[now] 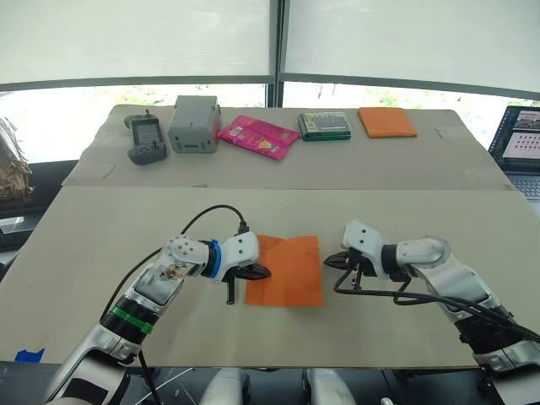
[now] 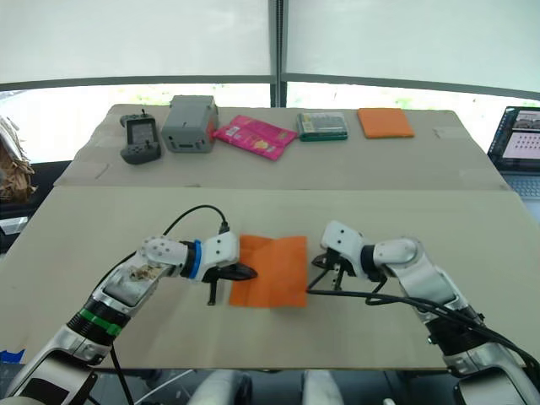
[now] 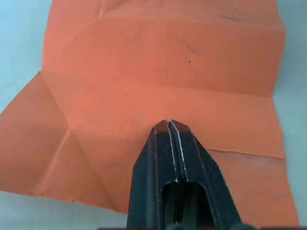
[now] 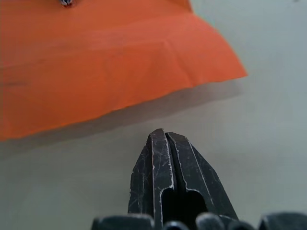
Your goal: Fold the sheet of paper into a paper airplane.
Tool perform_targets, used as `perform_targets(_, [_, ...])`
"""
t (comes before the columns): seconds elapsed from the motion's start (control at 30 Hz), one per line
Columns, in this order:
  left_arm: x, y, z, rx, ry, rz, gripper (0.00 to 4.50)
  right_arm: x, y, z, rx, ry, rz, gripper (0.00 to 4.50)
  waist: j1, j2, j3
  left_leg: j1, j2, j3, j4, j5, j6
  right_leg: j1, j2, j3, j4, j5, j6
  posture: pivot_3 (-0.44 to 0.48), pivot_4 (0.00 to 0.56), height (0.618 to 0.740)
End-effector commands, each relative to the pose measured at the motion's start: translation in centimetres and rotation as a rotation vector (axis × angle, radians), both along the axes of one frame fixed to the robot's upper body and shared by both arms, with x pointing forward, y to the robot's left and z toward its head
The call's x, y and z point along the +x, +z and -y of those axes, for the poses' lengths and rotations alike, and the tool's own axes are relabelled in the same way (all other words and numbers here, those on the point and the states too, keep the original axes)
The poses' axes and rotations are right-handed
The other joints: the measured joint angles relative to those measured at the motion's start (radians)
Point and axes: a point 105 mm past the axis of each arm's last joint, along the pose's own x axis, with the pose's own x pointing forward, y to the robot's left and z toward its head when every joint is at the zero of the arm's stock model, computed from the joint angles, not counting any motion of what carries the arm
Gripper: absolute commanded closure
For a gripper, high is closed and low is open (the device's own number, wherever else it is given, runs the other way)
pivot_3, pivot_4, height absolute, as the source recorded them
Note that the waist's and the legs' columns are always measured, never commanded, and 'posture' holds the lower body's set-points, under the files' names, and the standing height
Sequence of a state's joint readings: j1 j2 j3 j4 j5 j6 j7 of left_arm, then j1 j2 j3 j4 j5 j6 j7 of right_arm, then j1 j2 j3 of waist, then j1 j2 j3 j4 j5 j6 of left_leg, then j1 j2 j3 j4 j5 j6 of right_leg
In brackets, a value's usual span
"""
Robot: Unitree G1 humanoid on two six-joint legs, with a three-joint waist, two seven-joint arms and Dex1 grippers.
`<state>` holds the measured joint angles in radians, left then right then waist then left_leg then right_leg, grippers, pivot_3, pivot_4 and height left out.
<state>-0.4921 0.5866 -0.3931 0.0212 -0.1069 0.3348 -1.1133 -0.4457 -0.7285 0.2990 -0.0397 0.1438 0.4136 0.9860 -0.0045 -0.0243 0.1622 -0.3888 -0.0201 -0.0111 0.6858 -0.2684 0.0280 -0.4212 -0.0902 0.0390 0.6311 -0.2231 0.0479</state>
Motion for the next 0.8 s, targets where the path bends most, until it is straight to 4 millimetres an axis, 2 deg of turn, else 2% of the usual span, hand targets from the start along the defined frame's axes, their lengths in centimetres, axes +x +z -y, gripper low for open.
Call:
perform_targets(0.03, [-0.6, -2.0, -0.4, 0.057, 0.033, -0.05, 4.5, 0.0, 2.3, -1.3, 0.111, 0.054, 0.03, 4.48, 0.0, 0.0, 0.0, 0.0, 0.0, 0.0, 0.0, 0.0, 0.0, 0.0, 0.0, 0.0, 0.0, 0.0, 0.0, 0.0, 0.15, 0.74])
perform_targets(0.1, [-0.6, -2.0, -0.4, 0.056, 0.043, -0.053, 4.5, -0.2, 2.7, -1.8, 0.159, 0.068, 0.022, 4.48, 0.001, 0.0, 0.0, 0.0, 0.0, -0.001, 0.0, 0.0, 0.0, 0.0, 0.0, 0.0, 0.0, 0.0, 0.0, 0.0, 0.15, 0.74])
perform_targets(0.23, [-0.5, -2.2, -0.6, 0.068, 0.049, -0.051, 4.5, -0.3, 5.3, -3.8, 0.325, 0.106, 0.037, 4.48, 0.001, 0.0, 0.0, 0.0, 0.0, -0.001, 0.0, 0.0, 0.0, 0.0, 0.0, 0.0, 0.0, 0.0, 0.0, 0.0, 0.15, 0.74])
perform_targets(0.33, [-0.3, -1.8, -0.7, 0.064, 0.05, -0.048, 4.5, -0.8, 6.2, -5.5, 0.396, 0.15, 0.015, 4.48, 0.001, 0.001, -0.001, 0.001, 0.0, -0.001, 0.0, 0.0, 0.0, 0.0, 0.0, 0.0, 0.001, 0.0, 0.0, 0.0, 0.15, 0.74])
perform_targets(0.47, [0.2, -1.4, -1.5, 0.068, 0.076, -0.033, 4.5, -1.1, 5.2, -7.3, 0.4, 0.175, -0.013, 4.48, 0.001, 0.001, -0.001, 0.0, 0.0, -0.001, 0.0, 0.0, 0.0, 0.0, 0.0, 0.0, 0.001, 0.0, 0.0, 0.0, 0.15, 0.74])
perform_targets(0.67, [0.8, -0.9, -4.1, 0.07, 0.175, -0.025, 4.5, -1.4, 3.0, -9.2, 0.381, 0.199, -0.04, 4.48, -0.011, 0.001, -0.001, 0.0, 0.0, -0.001, 0.0, 0.0, 0.0, -0.001, 0.001, 0.0, 0.002, 0.0, 0.0, 0.0, 0.15, 0.74])
perform_targets(0.73, [0.7, -1.0, -4.6, 0.077, 0.188, -0.023, 4.5, -1.1, 3.3, -9.1, 0.395, 0.194, -0.032, 4.48, -0.013, 0.001, -0.001, 0.0, 0.0, -0.001, 0.0, 0.0, 0.0, -0.001, 0.001, 0.0, 0.002, 0.0, 0.0, 0.0, 0.15, 0.74])
perform_targets(0.8, [0.3, -1.1, -5.0, 0.075, 0.202, -0.029, 4.5, -0.5, 4.7, -8.4, 0.398, 0.188, 0.01, 4.48, -0.014, 0.001, -0.001, 0.001, 0.0, -0.001, 0.0, 0.0, 0.0, -0.002, 0.001, 0.0, 0.002, 0.0, 0.0, 0.0, 0.15, 0.74])
